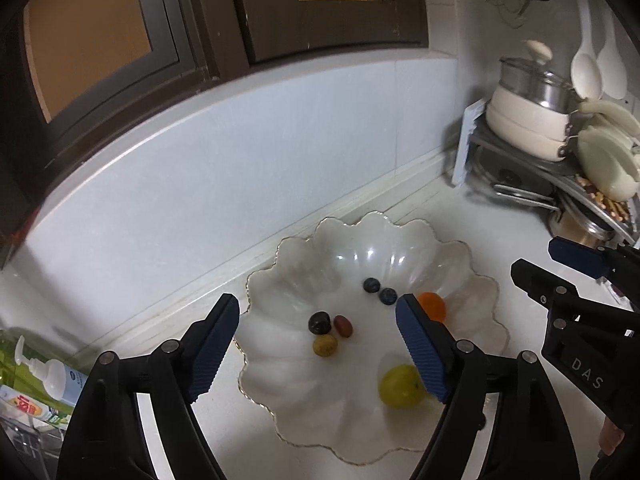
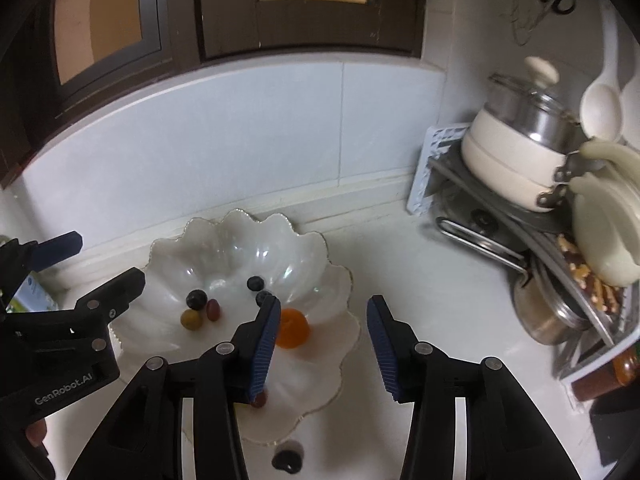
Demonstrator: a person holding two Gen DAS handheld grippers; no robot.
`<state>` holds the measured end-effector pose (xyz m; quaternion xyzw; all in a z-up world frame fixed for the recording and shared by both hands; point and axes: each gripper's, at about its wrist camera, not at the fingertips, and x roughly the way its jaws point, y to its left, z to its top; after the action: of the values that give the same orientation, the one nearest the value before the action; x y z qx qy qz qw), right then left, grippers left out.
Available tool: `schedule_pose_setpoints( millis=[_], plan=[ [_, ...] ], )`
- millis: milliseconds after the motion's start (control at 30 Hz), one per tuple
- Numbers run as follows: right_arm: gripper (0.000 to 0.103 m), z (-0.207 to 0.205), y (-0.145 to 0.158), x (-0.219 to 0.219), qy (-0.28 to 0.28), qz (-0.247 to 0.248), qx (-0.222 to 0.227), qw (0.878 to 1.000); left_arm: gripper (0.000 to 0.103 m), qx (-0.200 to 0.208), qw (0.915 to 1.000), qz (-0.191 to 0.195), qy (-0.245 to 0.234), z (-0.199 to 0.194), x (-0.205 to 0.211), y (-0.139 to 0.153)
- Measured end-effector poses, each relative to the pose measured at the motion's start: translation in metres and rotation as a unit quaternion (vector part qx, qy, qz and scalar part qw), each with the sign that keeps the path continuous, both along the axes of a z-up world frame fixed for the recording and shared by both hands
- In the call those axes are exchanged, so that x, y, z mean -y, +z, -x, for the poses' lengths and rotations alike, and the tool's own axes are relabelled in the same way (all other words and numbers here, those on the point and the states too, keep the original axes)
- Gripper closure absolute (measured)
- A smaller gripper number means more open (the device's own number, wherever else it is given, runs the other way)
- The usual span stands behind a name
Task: Organize fruits
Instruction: 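Lift both tools from the bowl toward the last dark plum and yellow fruit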
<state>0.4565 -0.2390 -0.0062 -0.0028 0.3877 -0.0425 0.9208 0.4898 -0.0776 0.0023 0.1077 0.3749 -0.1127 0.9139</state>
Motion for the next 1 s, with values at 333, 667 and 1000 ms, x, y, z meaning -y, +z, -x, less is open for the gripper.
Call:
schedule_pose_setpoints(
  millis=[333,667,1000],
  plan=[
    [0.057,0.059,0.025,0.012,-0.015,0.002,0.053,0.998,0.021,0.033,0.9989,0.025,-0.020,0.051,0.005,0.025],
    [0.057,0.115,0.038,0.021,-0.030,0.004,0.087,0.996,0.021,0.060,0.9968,0.037,-0.039,0.102,0.018,0.039],
    [0.053,0.158,0.039,0.025,-0.035,-0.005,0.100,0.994,0.021,0.069,0.9943,0.056,-0.058,0.141,0.022,0.044]
  ],
)
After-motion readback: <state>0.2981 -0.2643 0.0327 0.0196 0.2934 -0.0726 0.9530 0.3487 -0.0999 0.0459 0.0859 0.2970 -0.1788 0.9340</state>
